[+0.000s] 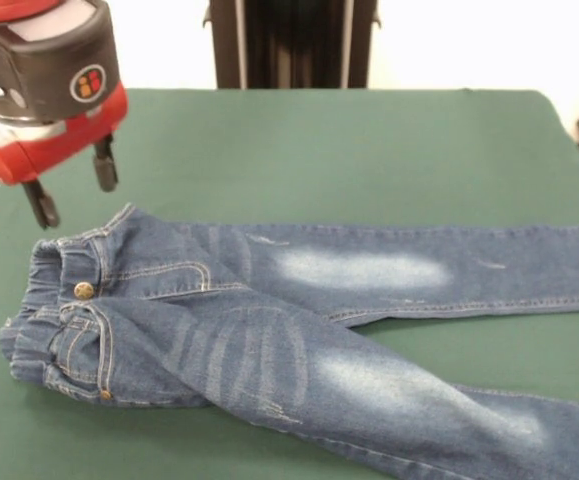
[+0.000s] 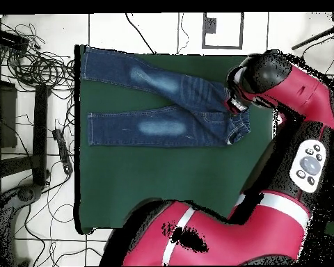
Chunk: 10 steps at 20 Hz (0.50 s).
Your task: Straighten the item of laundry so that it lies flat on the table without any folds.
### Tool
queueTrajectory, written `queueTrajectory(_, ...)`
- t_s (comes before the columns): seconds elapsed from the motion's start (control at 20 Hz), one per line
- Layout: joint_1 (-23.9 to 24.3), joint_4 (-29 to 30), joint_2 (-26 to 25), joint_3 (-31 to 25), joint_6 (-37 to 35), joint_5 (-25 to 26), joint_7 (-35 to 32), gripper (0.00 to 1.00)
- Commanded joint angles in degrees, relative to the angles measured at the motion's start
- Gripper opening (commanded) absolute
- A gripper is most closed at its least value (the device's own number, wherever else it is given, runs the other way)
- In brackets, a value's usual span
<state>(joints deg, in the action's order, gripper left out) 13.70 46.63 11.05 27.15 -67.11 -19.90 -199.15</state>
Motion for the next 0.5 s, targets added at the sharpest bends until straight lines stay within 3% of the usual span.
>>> queueTrajectory(0.05,-0.8,7.8,-1.1,0.4,-4.4,4.7,-1.4,1.0)
queueTrajectory(0.5,0.8,12.2,-0.6,-4.3,6.2,3.0,-0.6,1.0)
